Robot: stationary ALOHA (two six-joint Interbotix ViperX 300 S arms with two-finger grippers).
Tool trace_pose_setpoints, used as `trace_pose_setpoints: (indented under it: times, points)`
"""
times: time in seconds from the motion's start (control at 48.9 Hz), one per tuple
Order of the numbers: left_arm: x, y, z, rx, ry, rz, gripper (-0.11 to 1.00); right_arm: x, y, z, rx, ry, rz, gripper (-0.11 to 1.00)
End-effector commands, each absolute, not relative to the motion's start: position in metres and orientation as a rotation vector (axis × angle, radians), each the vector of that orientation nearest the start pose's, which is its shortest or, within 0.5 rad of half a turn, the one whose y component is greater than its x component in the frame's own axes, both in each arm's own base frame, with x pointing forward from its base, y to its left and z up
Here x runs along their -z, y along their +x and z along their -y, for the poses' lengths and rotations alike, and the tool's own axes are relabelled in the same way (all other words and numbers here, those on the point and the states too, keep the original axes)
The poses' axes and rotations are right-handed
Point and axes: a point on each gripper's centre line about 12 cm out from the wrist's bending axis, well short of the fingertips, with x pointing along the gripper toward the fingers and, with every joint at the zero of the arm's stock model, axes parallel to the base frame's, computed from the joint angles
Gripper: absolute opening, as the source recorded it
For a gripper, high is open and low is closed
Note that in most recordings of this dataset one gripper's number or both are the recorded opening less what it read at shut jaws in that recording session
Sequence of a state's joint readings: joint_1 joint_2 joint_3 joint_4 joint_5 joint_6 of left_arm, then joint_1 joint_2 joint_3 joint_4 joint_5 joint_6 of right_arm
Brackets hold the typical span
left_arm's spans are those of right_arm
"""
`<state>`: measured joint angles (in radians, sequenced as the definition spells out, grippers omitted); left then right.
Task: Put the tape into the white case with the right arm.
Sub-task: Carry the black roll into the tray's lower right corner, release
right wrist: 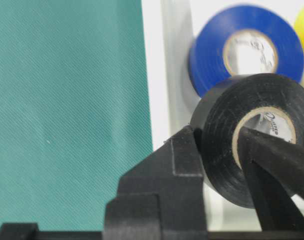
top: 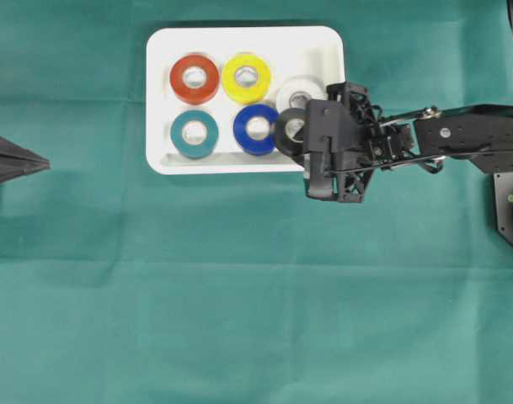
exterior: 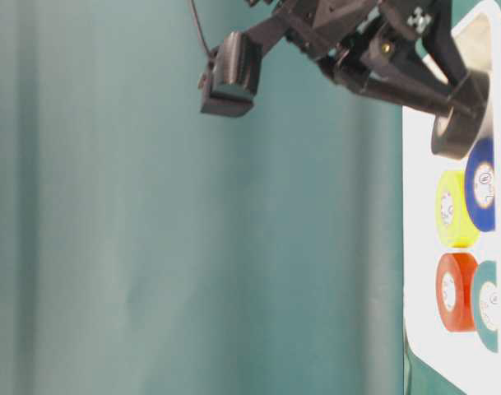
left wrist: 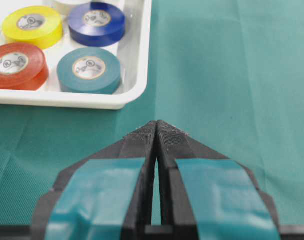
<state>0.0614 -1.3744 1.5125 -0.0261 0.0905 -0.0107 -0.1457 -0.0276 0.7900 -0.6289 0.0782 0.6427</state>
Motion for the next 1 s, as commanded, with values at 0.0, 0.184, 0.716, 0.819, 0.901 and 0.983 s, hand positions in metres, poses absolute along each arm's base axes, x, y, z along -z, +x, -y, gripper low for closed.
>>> trace_pose_setpoints:
  times: [0.0, 0.184, 0.716, 0.819, 0.901, 0.983]
  points:
    - [-0.1817, 0.131, -0.0082, -0.066, -0.044, -0.212, 0.01, -0.1466, 0.3452, 0.0567, 0.187, 0.058, -0.784, 0.01]
    - [-0.1817, 0.131, -0.0082, -0.066, -0.042, -0.212, 0.01, -0.1454, 0.344, 0.0569, 0.189, 0.057, -0.791, 0.01]
    - [-0.1817, 0.131, -0.0082, -0.066, -0.042, -0.212, 0.01, -0.1432, 0.3421, 0.0558, 0.186, 0.057, -0.796, 0.4]
    - [-0.1817, 0.131, -0.0082, -0.066, -0.044, -0.212, 0.01, -0.1439, 0.3421, 0.0563, 0.187, 0.058, -0.793, 0.65]
    - [-0.1817, 0.131, -0.0082, -0.066, -0.044, -0.212, 0.01, -0.1433, 0.3422, 0.0557, 0.185, 0.058, -0.795, 0.74]
    - [-0.1823, 0.1311, -0.0082, -0.066, -0.042, -0.21, 0.01, -0.1445, 0.3417, 0.0557, 0.185, 0.058, -0.792, 0.73]
